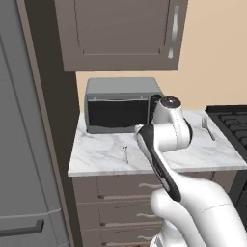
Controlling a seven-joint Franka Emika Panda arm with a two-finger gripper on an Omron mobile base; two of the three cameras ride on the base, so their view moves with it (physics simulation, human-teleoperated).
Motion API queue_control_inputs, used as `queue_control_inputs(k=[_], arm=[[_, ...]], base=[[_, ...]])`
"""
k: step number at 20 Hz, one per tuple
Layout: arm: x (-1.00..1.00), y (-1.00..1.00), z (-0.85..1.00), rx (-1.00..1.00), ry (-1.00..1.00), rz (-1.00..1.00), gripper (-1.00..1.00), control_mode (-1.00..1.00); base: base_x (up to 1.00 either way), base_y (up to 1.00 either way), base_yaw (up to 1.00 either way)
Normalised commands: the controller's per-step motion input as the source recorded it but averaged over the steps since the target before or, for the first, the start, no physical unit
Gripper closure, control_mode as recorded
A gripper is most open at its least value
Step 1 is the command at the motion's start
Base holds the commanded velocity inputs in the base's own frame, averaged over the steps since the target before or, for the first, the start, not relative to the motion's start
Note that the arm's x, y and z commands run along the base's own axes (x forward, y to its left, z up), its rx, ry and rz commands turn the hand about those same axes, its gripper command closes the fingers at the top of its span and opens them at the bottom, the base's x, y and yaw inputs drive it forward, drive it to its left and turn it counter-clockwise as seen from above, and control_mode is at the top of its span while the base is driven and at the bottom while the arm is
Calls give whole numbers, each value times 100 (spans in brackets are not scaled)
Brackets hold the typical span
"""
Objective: Organize the utensils by type. Pick up the wooden spoons from the counter and place them in the open cabinet. Then pick up the metallic utensils from the counter and place them in the open drawer.
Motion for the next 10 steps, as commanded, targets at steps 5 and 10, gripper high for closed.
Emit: queue_control_inputs(k=[5, 10], arm=[[59, 31, -29, -21, 4, 10, -100, -100], [57, 14, -30, -2, 5, 15, -100, -100]], base=[[0, 0, 0], [0, 0, 0]])
